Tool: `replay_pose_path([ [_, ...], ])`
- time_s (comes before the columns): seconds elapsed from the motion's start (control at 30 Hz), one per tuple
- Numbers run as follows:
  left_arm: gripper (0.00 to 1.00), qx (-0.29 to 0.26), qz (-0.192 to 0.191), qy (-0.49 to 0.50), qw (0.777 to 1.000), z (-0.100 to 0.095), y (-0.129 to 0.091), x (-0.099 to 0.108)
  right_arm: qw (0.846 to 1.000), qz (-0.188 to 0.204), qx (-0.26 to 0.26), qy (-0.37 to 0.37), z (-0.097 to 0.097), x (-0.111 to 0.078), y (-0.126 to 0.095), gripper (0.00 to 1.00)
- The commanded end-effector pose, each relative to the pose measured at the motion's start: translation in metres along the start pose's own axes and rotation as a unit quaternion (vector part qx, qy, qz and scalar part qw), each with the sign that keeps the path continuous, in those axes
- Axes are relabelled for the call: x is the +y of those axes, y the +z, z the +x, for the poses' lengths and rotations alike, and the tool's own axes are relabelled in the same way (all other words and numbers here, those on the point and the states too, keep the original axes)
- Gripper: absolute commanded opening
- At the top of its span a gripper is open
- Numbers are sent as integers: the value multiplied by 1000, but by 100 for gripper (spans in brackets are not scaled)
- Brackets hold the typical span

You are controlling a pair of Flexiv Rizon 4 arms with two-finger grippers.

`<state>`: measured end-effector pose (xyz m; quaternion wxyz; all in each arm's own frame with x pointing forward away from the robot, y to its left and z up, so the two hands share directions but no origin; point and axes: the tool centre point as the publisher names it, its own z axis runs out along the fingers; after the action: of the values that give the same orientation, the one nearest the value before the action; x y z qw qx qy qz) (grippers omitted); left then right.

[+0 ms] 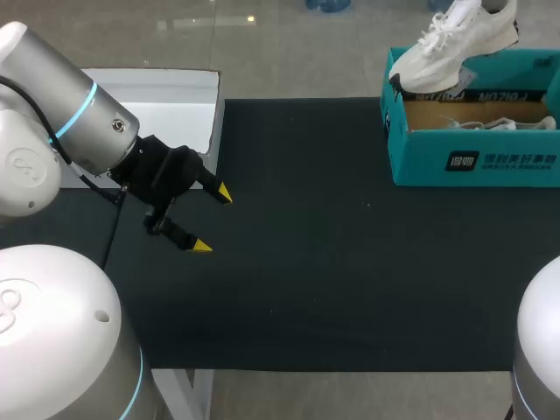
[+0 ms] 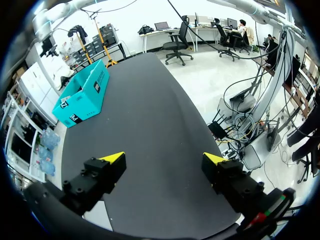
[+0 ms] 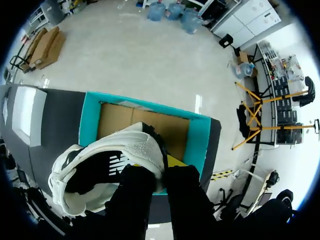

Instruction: Take the shoe out of the shoebox, open the shoe tongue, remove and reinsert the insole, then place the shoe into the shoebox

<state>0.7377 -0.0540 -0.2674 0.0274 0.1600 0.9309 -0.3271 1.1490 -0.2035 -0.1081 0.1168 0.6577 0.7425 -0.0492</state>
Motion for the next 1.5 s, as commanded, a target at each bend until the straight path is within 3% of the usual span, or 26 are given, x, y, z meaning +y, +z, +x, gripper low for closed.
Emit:
replay_pose_path([
  [0.03,100,0,-2,0,1000,0,1,0,1000,7,0,0,-1,6,-4,0],
  [0.37,100,0,-2,0,1000,0,1,0,1000,7,0,0,-1,6,-4,0],
  [0.47,100,0,-2,0,1000,0,1,0,998,19,-15,62,-6,-1,-3,0],
  [0.5,100,0,-2,0,1000,0,1,0,995,19,-52,87,-9,-5,-4,0],
  [0.67,100,0,-2,0,1000,0,1,0,982,32,-52,179,-17,-24,0,0],
  [0.9,100,0,-2,0,1000,0,1,0,957,42,-46,283,-31,-45,24,0],
  [1.17,100,0,-2,0,1000,0,1,0,942,29,-26,332,-46,-58,44,0],
  [1.5,100,0,-2,0,1000,0,1,0,938,11,-21,347,-65,-57,75,0],
])
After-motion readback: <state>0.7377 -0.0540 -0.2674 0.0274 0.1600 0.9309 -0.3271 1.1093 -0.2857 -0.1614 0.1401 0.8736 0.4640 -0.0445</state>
